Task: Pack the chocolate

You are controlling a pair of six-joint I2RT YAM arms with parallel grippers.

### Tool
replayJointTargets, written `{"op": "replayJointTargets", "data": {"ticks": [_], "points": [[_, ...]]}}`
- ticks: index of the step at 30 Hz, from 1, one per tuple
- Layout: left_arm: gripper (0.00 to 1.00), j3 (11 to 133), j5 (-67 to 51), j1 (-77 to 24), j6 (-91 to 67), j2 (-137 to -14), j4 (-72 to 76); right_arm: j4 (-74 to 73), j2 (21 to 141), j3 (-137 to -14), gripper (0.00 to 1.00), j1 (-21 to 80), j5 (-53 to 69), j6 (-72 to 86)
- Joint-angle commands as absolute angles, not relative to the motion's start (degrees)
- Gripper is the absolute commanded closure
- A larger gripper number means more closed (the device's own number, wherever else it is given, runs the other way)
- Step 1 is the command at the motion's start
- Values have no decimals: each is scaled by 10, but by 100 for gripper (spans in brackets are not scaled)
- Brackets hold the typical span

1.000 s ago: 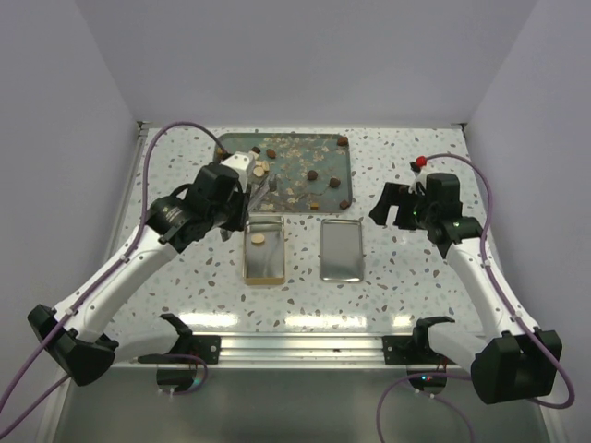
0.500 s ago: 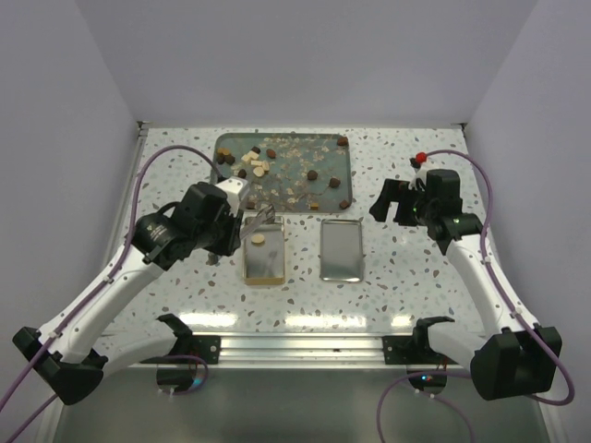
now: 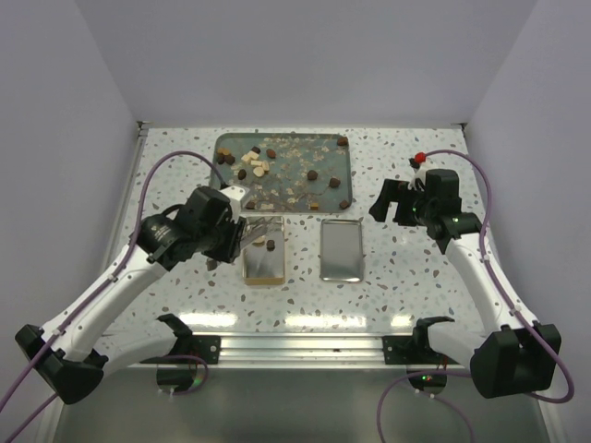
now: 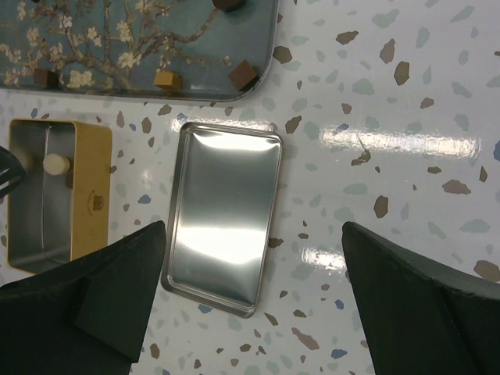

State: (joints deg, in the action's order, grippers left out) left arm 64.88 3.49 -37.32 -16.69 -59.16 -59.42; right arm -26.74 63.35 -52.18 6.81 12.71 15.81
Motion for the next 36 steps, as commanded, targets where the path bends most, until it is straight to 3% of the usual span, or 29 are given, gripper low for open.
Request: {"op": "replayJointTargets", "data": {"ticks": [1,7,14,22,36], "points": [[59,654,40,-376,-152,-592,-591,-258,633,-539,2,70,122,152],[59,659,37,-376,-155,-606,-574,-258,634,-534,2,70,122,153],[62,750,140,-365,-164,-657,-560,-258,634,-532,2,70,123,154],[62,786,88,-222,-108,-755,-481,-258,632,-531,2,70,132,156],[61,775,166,-213,-99,-886,-385,-241,667,-529,2,70,143,167]]}}
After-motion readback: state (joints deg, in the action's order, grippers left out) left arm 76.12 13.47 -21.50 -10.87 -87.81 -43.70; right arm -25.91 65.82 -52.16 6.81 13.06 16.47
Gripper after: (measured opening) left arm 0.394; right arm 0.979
